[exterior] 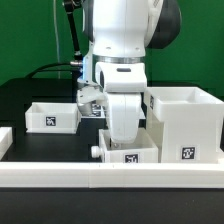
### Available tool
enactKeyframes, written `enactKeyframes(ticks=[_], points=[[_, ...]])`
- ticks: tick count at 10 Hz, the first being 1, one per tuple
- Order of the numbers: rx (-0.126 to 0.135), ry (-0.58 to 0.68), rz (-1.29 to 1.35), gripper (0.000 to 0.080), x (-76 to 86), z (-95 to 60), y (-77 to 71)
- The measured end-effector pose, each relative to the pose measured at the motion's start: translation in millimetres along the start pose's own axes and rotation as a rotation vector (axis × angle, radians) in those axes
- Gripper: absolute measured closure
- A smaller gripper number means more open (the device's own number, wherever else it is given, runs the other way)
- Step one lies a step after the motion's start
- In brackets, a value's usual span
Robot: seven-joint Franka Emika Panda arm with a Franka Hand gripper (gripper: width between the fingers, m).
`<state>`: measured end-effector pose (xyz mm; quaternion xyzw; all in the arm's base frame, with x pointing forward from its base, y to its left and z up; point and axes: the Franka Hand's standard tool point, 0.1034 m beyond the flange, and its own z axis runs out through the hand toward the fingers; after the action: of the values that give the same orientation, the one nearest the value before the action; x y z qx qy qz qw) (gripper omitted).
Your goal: Assemble drawer
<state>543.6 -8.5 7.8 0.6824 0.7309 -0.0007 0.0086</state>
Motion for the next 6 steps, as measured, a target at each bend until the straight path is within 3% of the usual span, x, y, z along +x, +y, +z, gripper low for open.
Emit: enactKeyframes(ticks=[2, 4, 6], points=[[-0.007, 0.001, -0.009, 0.0755, 5.1, 0.0, 0.9], [0.03, -0.002, 0.002, 0.0755, 3.6, -0.9, 0.2], [0.026, -0.002, 0.003, 0.0755, 3.5, -0.1, 0.3]])
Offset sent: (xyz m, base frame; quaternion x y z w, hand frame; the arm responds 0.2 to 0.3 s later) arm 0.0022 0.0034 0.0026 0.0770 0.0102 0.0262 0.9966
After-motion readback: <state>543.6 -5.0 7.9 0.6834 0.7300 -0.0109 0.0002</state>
